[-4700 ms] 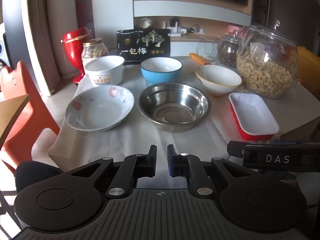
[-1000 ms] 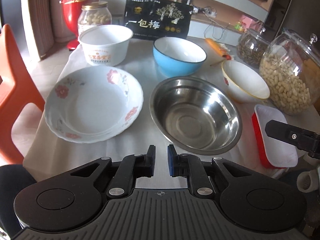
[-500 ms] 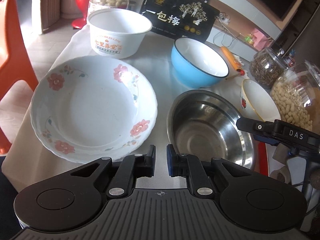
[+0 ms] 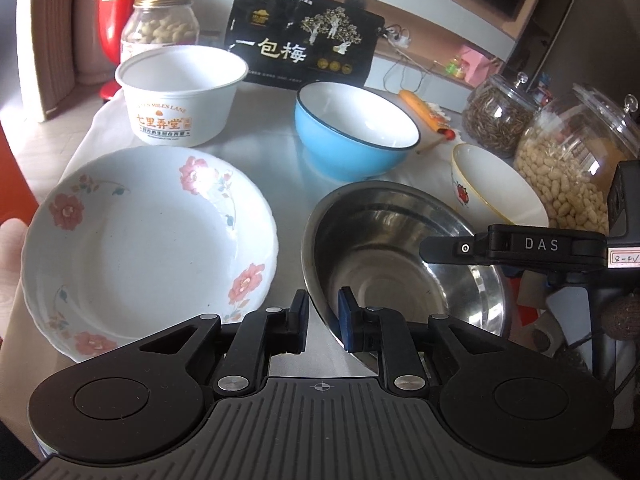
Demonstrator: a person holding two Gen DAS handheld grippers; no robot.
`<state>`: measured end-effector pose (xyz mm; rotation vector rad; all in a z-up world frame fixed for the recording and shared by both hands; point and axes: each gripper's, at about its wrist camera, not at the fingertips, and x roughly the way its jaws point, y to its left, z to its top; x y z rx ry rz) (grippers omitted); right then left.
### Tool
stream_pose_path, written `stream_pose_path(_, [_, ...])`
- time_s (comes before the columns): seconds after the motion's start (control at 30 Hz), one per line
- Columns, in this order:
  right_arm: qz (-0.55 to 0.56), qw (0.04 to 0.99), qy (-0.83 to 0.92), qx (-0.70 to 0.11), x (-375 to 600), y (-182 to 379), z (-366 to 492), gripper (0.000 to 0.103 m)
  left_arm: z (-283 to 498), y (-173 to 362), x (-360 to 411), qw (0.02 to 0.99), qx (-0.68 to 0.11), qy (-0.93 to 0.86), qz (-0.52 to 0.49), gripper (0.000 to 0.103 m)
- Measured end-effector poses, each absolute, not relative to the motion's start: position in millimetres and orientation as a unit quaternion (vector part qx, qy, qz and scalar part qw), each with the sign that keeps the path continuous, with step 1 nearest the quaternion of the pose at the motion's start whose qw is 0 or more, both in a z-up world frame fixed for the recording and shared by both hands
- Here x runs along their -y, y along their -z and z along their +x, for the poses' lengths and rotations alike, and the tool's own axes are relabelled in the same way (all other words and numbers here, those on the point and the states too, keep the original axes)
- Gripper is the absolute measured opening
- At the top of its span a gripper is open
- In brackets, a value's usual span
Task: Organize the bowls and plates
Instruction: 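Move the left gripper toward the rim of the stainless steel bowl, then close the left gripper on the steel bowl rim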
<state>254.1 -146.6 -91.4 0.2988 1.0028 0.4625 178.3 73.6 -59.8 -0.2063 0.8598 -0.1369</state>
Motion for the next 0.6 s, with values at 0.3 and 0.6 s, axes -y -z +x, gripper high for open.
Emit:
stream_pose_path(0.3, [0.139, 0.846, -0.212, -0.468, 147.1, 91.2, 254.6, 0.096, 182.3, 67.5, -88.4, 0.869, -0.441, 0.108, -0.196, 0.027])
stream_pose_path(0.6, [0.138, 0.855, -0.205, -0.455, 150.8, 85.6, 250.7, 0.096, 170.9, 68.5, -101.1, 0.852, -0.448, 0.129, -0.238, 0.030])
